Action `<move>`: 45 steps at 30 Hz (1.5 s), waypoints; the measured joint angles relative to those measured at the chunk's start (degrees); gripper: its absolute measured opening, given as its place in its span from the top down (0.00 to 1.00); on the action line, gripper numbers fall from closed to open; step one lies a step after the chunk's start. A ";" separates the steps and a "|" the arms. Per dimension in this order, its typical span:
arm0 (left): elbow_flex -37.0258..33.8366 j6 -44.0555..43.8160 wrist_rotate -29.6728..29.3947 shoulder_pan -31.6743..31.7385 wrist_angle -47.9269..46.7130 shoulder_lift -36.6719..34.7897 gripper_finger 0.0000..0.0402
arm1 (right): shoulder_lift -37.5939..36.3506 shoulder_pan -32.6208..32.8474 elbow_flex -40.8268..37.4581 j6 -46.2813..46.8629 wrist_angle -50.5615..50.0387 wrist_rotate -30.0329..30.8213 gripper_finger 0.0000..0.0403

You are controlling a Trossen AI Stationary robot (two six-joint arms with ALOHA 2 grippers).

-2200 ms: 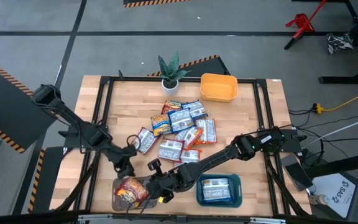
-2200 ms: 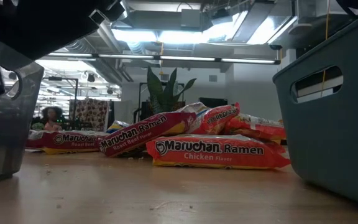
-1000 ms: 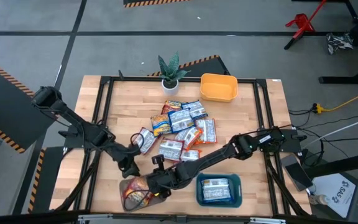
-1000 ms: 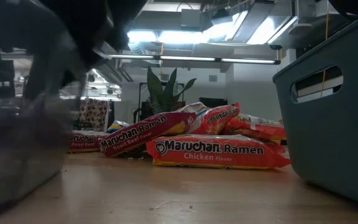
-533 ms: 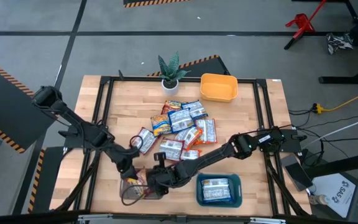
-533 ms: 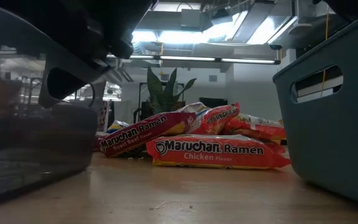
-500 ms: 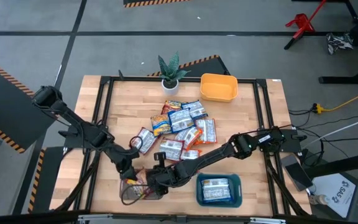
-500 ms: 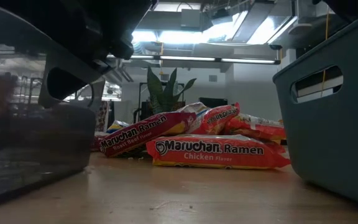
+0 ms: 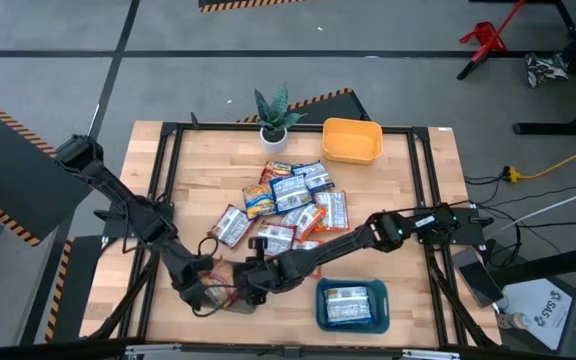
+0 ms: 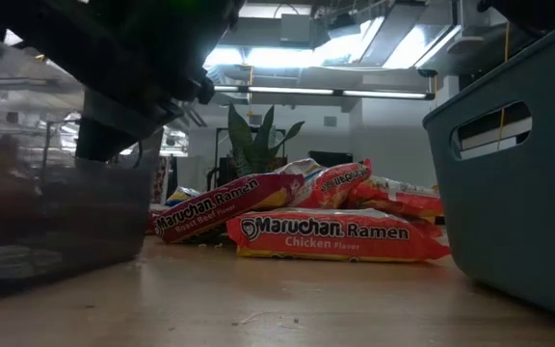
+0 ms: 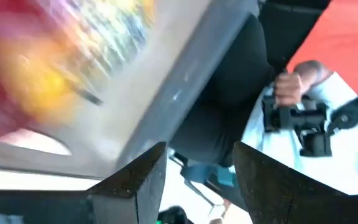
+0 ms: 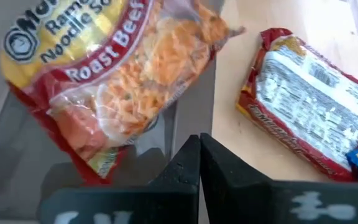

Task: Sort Maruchan noodles
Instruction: Put the red noodle pack into the black bin

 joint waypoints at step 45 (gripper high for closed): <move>20.51 -2.10 -26.75 0.86 -54.17 -0.82 0.55 | 0.00 -0.36 0.00 -0.43 0.35 -0.46 1.00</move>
